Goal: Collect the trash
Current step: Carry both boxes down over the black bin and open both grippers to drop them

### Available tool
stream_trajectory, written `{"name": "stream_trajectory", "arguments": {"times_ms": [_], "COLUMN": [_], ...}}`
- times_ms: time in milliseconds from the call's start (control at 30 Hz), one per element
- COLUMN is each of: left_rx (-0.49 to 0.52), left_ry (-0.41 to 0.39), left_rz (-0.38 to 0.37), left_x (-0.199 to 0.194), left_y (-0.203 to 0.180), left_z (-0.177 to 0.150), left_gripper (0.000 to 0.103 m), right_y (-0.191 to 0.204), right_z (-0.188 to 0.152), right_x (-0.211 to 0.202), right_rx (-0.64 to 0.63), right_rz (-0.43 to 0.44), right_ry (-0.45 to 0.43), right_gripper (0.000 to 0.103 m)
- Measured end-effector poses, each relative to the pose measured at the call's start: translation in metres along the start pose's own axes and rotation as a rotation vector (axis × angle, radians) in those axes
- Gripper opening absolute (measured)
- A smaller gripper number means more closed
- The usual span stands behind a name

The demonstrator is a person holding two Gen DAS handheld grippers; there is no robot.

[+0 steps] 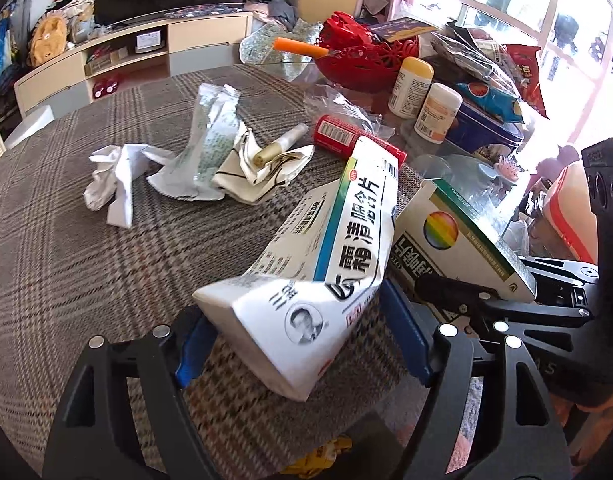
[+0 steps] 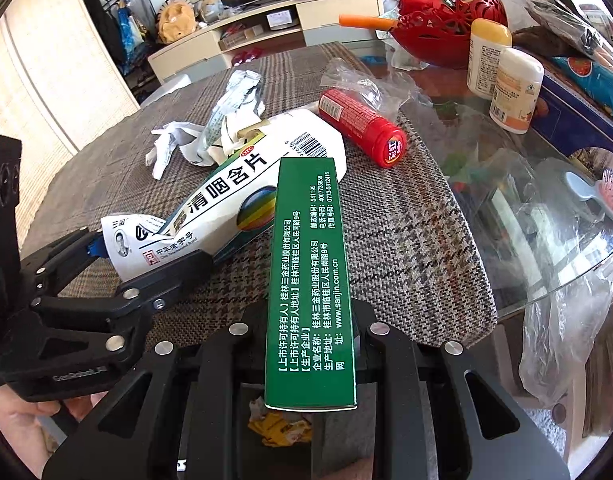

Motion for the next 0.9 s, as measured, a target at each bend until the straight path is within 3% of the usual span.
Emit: {"name": "stream_trajectory", "arguments": {"times_ms": [167,400,733,900], "left_rx": [0.025,0.027,-0.03,-0.076], "left_ry": [-0.015,-0.029,-0.055,-0.043], "left_rz": [0.0,0.028,0.097,0.114], "left_x": [-0.002,-0.039,-0.133,-0.159], "left_y": [-0.006,-0.015,-0.038,-0.043], "left_z": [0.001,-0.02,-0.093,-0.137], "left_gripper": [0.068,0.066,0.065,0.065], "right_y": [-0.001,0.008,0.036,0.042], "right_z": [-0.001,-0.018,-0.071,-0.105], "right_x": [-0.001,-0.022,-0.089,-0.097], "right_rx": [0.008,-0.011,-0.055,-0.068], "right_rz": [0.003,-0.012,0.026,0.042], "right_ry": [-0.003,-0.02,-0.051,-0.021], "right_gripper": [0.024,0.024,0.024,0.024]}}
Point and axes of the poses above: each gripper's, at about its wrist camera, not at the fingertips, and x roughly the way its jaws point, y to its left, z to its top, the point moved 3 cm from there along x, roughly the way its jaws point, and after that the axes turned 5 degrees about x, right-handed, at the moved point
